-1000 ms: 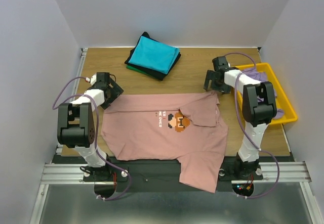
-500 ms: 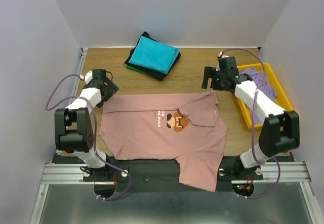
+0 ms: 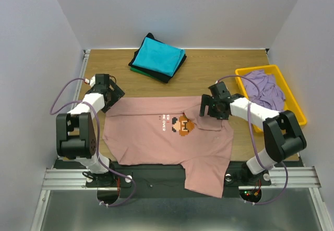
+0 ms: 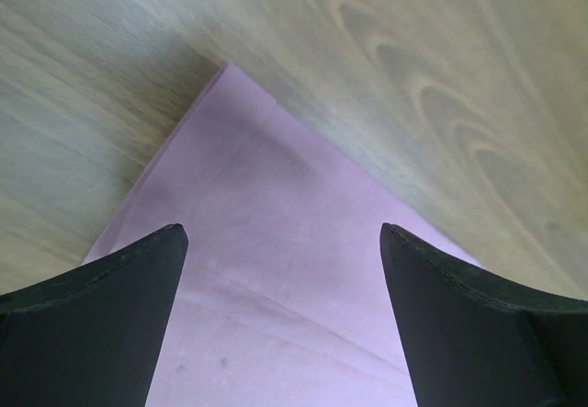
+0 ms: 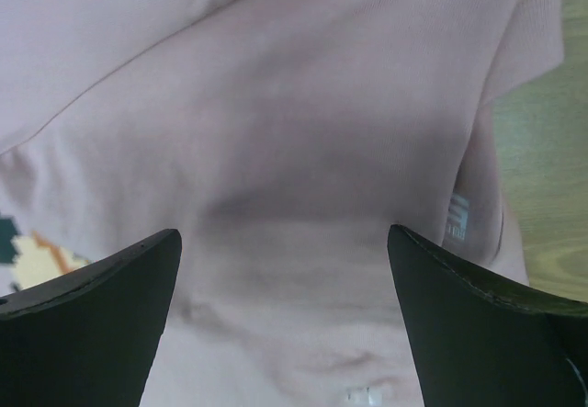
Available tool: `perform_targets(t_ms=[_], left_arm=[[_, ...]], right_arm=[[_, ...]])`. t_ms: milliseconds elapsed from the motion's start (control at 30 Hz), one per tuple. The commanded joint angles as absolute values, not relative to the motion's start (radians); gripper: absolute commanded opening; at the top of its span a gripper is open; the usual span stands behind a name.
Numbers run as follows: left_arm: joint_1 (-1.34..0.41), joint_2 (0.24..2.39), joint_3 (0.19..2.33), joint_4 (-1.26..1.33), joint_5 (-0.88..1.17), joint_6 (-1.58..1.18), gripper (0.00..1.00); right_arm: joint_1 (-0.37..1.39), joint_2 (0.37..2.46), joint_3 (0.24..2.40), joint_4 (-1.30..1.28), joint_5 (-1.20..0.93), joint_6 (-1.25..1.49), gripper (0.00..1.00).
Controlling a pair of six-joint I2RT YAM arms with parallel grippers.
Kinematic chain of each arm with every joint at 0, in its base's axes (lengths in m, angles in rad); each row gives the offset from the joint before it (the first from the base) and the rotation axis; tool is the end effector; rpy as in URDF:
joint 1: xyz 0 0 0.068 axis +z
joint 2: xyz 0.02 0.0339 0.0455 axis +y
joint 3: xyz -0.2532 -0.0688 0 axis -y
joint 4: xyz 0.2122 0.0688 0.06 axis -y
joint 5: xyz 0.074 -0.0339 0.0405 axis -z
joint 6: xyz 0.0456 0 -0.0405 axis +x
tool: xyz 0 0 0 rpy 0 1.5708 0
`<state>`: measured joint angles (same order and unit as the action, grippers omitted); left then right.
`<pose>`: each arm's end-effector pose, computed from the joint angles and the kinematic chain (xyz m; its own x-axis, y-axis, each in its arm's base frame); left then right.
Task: Fold and stack the t-shirts
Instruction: Fold the tshirt
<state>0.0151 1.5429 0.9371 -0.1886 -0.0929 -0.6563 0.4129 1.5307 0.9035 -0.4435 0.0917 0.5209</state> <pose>0.3051 0.0088 0.2099 -0.5163 -0.6154 -0.5955 -0.4987 0.7814 -0.3751 0.2528 0.1062 0.1858 -0.8760 0.1573 -0.4559 0.0883 0.9817 0.1689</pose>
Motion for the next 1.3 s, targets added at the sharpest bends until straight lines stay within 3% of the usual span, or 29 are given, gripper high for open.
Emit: perform_targets(t_ms=[0, 500, 667, 833, 967, 1267], left_arm=[[0.015, 1.627, 0.949, -0.156, -0.043, -0.615, 0.98], [0.015, 1.960, 1.232, -0.173, -0.064, -0.630, 0.98], [0.014, 1.967, 1.339, -0.215, -0.086, -0.653, 0.98], [0.003, 1.800, 1.316, -0.293, -0.176, -0.672, 0.98], [-0.128, 1.627, 1.194, -0.411, -0.362, -0.777, 0.98], [-0.435, 1.392, 0.868, -0.578, -0.434, -0.945, 0.98]], right_arm=[[0.408, 1.614, 0.963, -0.397, 0.187, 0.566, 1.00], [0.258, 1.965, 1.290, -0.397, 0.236, 0.462, 1.00], [0.256, 1.996, 1.374, -0.397, 0.187, 0.402, 1.00], [0.256, 1.823, 1.312, -0.397, 0.138, 0.405, 1.00], [0.258, 1.608, 1.093, -0.391, 0.170, 0.486, 1.00], [0.256, 1.183, 0.749, -0.393, 0.161, 0.606, 1.00]])
